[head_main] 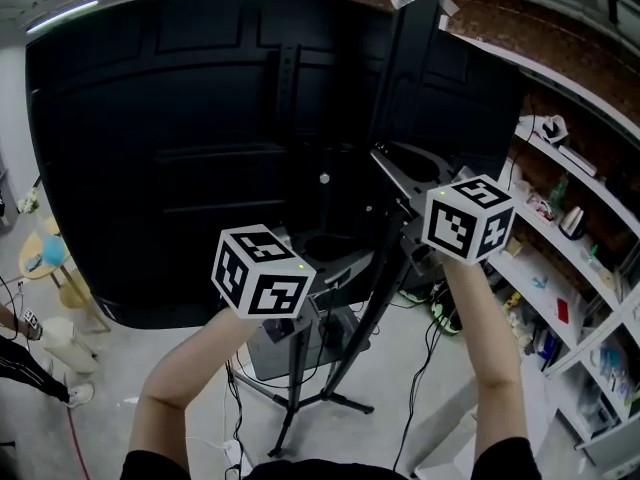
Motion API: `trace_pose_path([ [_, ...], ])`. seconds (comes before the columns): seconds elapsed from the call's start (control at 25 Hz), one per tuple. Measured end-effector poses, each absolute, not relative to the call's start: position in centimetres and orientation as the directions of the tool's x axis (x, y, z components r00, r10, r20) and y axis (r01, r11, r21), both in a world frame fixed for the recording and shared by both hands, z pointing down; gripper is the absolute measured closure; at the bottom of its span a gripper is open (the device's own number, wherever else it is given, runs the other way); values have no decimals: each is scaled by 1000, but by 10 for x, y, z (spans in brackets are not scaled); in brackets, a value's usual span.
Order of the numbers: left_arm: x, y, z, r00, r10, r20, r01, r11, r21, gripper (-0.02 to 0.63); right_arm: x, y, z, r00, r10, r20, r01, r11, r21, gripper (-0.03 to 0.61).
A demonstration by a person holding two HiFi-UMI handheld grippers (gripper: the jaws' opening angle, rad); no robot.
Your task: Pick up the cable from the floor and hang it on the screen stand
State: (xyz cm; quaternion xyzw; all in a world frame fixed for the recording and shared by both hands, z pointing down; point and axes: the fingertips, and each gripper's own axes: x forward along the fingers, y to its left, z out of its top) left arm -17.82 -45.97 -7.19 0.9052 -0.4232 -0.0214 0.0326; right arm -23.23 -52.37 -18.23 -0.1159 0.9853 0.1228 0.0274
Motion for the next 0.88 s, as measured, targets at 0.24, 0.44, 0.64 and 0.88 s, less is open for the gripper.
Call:
trace_pose_path([
  [0.24, -184, -454, -109, 677, -732, -75, -727, -682, 83, 595, -246, -513, -225, -977, -176, -119, -203, 936, 287, 476],
  [0.44, -185, -449, -122, 693, -716, -84, -710, -698, 94, 595, -264, -508, -255, -979, -171, -109, -198, 917, 345, 476],
  [0.64, -191, -440, -133, 689, -717, -105, -715, -696, 67, 595, -285, -502, -277, -978, -185, -97, -209, 893, 398, 476],
  [0.88, -202, -429, -135, 689, -715, -114, -714, -698, 59, 595, -315, -480, -293, -977, -194, -87, -212, 856, 472, 476],
])
